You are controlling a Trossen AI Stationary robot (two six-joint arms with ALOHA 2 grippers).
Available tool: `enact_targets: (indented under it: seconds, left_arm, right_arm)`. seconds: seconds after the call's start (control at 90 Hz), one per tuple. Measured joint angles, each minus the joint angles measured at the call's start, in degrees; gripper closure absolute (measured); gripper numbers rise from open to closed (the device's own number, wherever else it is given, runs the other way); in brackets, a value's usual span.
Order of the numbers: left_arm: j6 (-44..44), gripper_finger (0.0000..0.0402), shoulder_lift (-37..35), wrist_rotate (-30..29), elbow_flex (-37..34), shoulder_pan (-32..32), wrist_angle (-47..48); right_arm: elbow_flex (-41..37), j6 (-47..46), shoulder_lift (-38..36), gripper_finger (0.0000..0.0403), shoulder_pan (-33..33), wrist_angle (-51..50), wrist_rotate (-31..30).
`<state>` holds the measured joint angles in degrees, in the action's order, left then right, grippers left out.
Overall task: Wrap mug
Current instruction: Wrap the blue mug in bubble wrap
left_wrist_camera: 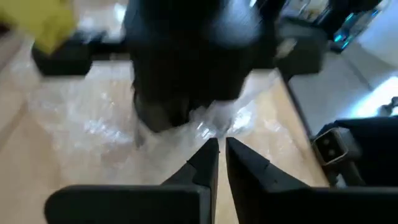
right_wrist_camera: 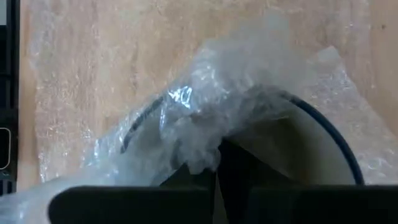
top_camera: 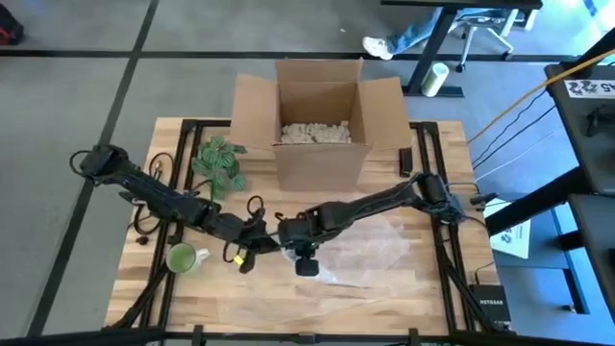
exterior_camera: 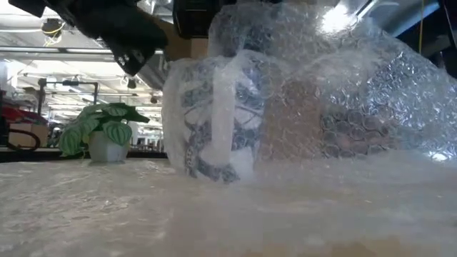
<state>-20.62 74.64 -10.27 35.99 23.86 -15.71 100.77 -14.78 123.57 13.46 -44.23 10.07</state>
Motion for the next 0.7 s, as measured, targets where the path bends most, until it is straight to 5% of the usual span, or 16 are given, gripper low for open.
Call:
enact_targets:
  seconds: [0.7]
  left_arm:
    - [-3.3,0.0389,10.5,-0.1,2.2,-1.3,-4.6]
  right_arm:
    - [1.6,1.7,0.1,0.0403,-0.3,0.9,-0.6]
